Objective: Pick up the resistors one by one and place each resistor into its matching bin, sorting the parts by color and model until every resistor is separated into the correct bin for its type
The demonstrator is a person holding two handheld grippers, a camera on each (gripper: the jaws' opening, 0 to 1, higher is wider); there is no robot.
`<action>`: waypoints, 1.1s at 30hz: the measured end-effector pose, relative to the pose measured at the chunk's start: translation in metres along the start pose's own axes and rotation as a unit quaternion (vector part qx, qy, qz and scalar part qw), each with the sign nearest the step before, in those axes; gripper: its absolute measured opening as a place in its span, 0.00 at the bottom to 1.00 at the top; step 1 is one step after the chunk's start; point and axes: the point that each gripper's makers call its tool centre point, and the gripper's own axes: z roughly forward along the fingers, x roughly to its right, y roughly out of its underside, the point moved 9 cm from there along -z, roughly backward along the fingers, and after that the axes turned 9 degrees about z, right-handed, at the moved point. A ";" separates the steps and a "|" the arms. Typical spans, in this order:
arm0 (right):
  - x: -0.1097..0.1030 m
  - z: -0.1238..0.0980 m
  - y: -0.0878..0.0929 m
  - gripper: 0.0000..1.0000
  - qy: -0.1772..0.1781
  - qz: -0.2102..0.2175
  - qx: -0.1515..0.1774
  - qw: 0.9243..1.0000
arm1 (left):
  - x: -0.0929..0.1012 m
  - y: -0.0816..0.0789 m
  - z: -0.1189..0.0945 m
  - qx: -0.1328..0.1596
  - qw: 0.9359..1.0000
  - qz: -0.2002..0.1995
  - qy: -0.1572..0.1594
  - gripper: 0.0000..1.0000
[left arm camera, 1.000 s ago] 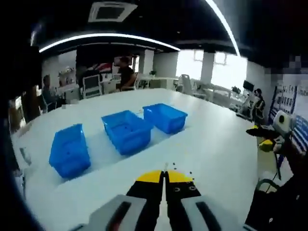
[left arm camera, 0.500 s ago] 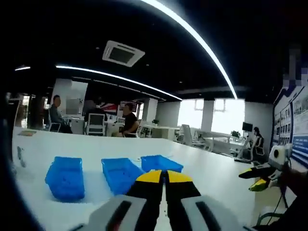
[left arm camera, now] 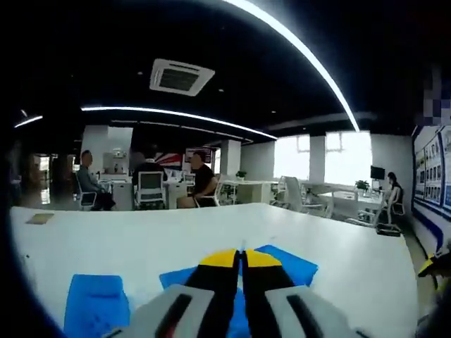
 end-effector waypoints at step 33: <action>-0.008 0.022 -0.004 0.43 -0.035 -0.014 -0.006 0.999 | 0.017 0.040 -0.112 -0.023 0.999 -0.012 -0.046 0.46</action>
